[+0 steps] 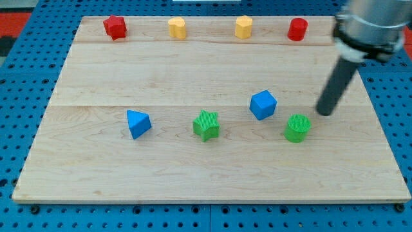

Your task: Place the blue cube to the left of the blue triangle

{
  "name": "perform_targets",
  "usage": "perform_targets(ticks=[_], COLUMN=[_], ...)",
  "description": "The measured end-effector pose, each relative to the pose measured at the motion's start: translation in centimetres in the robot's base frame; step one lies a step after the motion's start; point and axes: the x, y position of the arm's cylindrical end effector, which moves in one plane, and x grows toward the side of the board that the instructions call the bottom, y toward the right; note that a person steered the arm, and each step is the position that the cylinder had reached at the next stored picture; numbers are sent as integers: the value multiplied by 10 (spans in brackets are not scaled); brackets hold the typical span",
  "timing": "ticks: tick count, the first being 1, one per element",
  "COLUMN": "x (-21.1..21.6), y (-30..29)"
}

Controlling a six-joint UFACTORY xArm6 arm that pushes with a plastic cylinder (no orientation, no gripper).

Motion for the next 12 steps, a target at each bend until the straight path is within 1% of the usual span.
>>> perform_targets(ticks=[1,2,3,4,5,6,7,8,9,10,12], x=[-20,-17,-6,5,-7,-13,-29,-31,-22,-12,-34], y=[-83,-94,-52,-70,-127,-174,-216,-244,-199,-218,-320])
